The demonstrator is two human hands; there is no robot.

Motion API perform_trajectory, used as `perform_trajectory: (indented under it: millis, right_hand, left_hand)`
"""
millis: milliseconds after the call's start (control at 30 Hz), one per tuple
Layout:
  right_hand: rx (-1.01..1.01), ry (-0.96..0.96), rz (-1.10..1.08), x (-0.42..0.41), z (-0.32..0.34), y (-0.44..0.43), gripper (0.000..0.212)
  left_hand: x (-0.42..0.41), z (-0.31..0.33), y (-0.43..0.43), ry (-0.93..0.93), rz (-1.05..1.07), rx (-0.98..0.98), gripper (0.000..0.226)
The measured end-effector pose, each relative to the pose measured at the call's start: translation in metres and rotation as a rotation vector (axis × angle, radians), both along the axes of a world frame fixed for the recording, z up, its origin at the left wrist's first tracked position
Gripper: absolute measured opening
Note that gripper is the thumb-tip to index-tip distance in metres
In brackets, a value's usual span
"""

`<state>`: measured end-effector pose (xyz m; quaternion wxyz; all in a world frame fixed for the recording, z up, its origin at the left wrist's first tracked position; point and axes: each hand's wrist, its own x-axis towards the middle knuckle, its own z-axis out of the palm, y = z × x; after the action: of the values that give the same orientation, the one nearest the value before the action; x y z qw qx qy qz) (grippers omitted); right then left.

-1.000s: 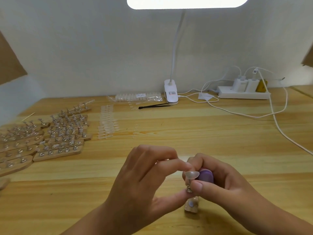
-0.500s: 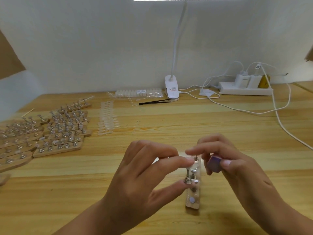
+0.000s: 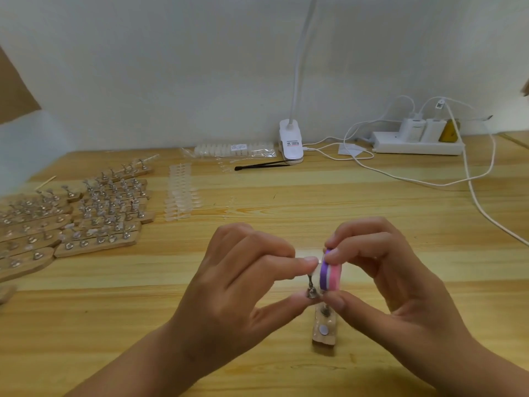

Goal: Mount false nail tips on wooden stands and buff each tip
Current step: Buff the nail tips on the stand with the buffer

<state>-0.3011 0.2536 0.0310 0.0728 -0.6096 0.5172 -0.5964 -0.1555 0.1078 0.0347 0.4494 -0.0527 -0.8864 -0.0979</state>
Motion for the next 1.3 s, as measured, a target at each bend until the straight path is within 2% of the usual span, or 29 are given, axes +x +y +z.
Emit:
perform_trajectory:
  millis: [100,233,333,500,867,1000,1133,1300]
  right_hand:
    - [-0.010,0.071,-0.014,0.003,-0.001,0.000,0.023]
    - [-0.003,0.017,-0.054,0.001,-0.002,-0.002,0.025]
    - [-0.029,0.041,-0.006,0.004,-0.005,-0.002,0.024]
    - [-0.003,-0.197,0.100,-0.001,-0.001,-0.003,0.022]
    - [-0.003,-0.175,0.169,0.003,0.000,0.001,0.024]
    - [0.075,-0.304,0.113,-0.003,0.000,0.000,0.021]
    - [0.032,-0.306,0.181,0.003,0.000,0.002,0.023]
    - [0.090,-0.397,0.182,0.001,0.002,0.004,0.020]
  left_hand:
    - [-0.001,-0.001,-0.001,0.009,-0.005,0.016,0.026]
    - [-0.003,-0.003,0.000,0.027,-0.011,0.065,0.026]
    - [-0.004,-0.005,0.002,0.018,-0.038,0.119,0.027]
    - [-0.005,-0.006,0.004,0.038,-0.066,0.130,0.027]
    - [-0.005,-0.007,-0.001,0.038,-0.058,0.121,0.026]
    - [-0.005,-0.010,0.002,0.054,-0.079,0.104,0.030]
    - [-0.005,-0.011,0.001,0.044,-0.076,0.112,0.030]
    - [-0.007,-0.011,0.001,0.026,-0.078,0.113,0.030]
